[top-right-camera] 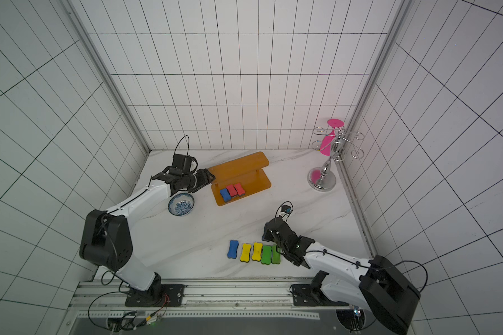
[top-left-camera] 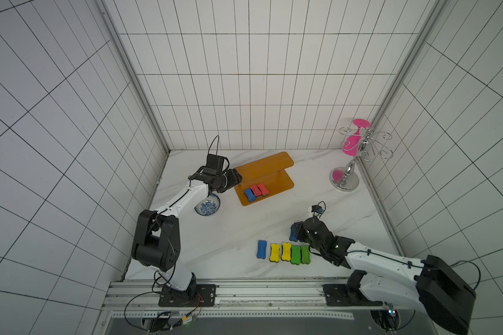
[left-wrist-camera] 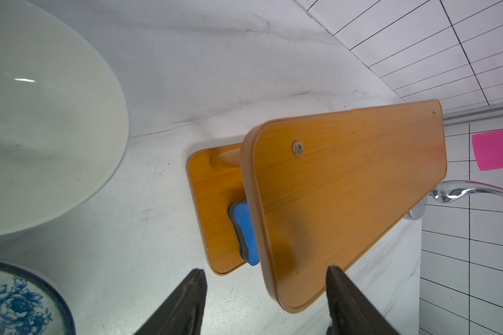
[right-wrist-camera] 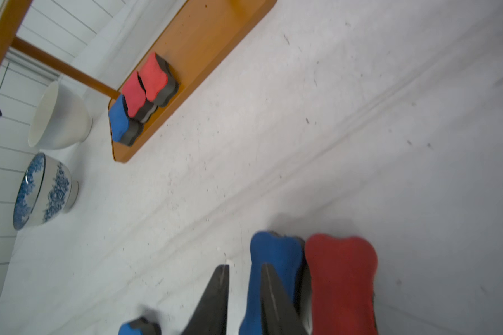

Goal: Remove the whiteboard erasers from the shelf
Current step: Place the whiteboard eraser at the center of the board, then pick up the whiteboard eraser from the shelf.

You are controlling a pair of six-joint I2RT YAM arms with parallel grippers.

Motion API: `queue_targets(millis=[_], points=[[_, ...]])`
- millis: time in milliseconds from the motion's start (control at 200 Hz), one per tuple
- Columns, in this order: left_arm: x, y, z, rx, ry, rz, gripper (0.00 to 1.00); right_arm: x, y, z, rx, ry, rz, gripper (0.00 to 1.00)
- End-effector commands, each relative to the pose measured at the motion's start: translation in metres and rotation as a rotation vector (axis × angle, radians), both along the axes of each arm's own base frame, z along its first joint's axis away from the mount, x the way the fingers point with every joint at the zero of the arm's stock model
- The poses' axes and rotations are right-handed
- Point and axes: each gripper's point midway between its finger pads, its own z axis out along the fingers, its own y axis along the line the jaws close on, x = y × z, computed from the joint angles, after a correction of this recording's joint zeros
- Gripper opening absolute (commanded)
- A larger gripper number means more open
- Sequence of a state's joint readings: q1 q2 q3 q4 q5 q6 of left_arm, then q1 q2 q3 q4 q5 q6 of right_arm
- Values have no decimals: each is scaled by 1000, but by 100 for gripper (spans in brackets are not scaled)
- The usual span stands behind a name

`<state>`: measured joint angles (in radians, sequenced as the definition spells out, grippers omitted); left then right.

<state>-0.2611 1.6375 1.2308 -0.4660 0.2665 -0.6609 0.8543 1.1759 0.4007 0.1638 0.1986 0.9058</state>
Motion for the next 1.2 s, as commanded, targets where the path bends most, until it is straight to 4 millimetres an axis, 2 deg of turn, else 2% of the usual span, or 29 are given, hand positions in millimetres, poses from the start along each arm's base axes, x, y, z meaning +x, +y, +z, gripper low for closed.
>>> queue_targets(millis=[0, 145, 270, 455, 695, 835, 1194], points=[[20, -1, 21, -13, -75, 1, 70, 37, 36, 28, 114, -67, 142, 23], [33, 0, 24, 3, -75, 13, 68, 86, 60, 39, 238, -105, 209, 25], [41, -3, 19, 7, -63, 15, 63, 126, 71, 39, 319, -106, 212, 25], [41, -4, 4, 23, -29, 18, 60, 164, 85, 31, 369, -106, 222, 27], [39, -4, -19, 35, 18, 10, 52, 181, 99, 6, 378, -71, 239, 30], [40, -6, -24, 22, 31, 3, 45, 187, 108, -3, 385, -59, 255, 33], [39, -6, -26, 11, 37, -1, 45, 185, 125, -31, 368, -5, 280, 40]])
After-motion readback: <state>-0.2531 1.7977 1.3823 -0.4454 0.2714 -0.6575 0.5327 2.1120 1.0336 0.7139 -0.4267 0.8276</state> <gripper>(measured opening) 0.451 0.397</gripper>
